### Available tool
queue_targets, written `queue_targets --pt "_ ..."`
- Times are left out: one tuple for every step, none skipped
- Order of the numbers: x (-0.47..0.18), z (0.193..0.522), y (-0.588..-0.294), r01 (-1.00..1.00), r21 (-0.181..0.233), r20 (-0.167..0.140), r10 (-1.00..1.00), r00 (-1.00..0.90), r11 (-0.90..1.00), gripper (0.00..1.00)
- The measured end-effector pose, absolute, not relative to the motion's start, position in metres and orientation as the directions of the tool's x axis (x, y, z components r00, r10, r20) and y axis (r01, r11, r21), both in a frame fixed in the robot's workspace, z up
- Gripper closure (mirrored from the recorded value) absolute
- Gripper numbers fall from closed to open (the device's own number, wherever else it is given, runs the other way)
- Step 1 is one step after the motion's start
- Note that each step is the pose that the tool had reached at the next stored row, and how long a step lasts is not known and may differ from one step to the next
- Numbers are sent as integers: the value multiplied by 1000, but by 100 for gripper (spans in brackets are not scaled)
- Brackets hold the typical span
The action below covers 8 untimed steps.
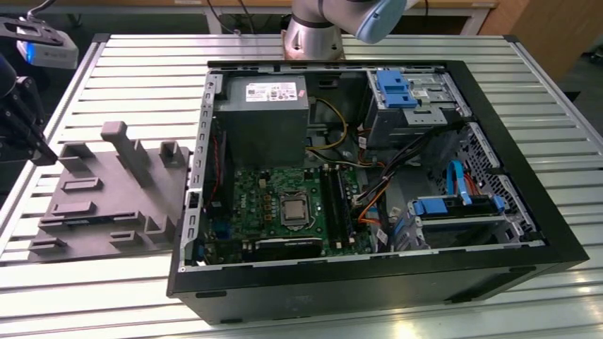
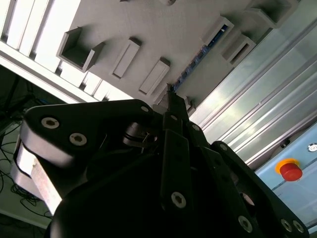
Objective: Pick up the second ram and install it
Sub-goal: 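Pick up the second ram and move it above second insertion slot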
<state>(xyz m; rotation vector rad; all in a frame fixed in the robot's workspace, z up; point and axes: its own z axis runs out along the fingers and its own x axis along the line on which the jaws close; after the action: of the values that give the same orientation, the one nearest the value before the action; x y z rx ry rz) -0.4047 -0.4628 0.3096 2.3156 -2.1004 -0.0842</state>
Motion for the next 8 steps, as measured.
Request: queue_targets --pt "-405 309 -463 -994 47 -30 -995 97 -98 89" --pt "-405 309 -463 -994 47 -30 -995 97 -98 89" --pt "-405 309 -463 -994 47 -30 -995 97 -98 89" --pt "-405 308 -463 -994 47 -30 -995 97 -98 89" --pt "-405 308 -463 -994 47 -30 -995 97 -98 89" --pt "-405 308 -463 -994 47 -30 -995 97 -98 89" --pt "-405 308 -463 -994 47 -30 -995 97 -98 89" --pt "-405 307 -464 -994 47 -30 -995 97 -98 89"
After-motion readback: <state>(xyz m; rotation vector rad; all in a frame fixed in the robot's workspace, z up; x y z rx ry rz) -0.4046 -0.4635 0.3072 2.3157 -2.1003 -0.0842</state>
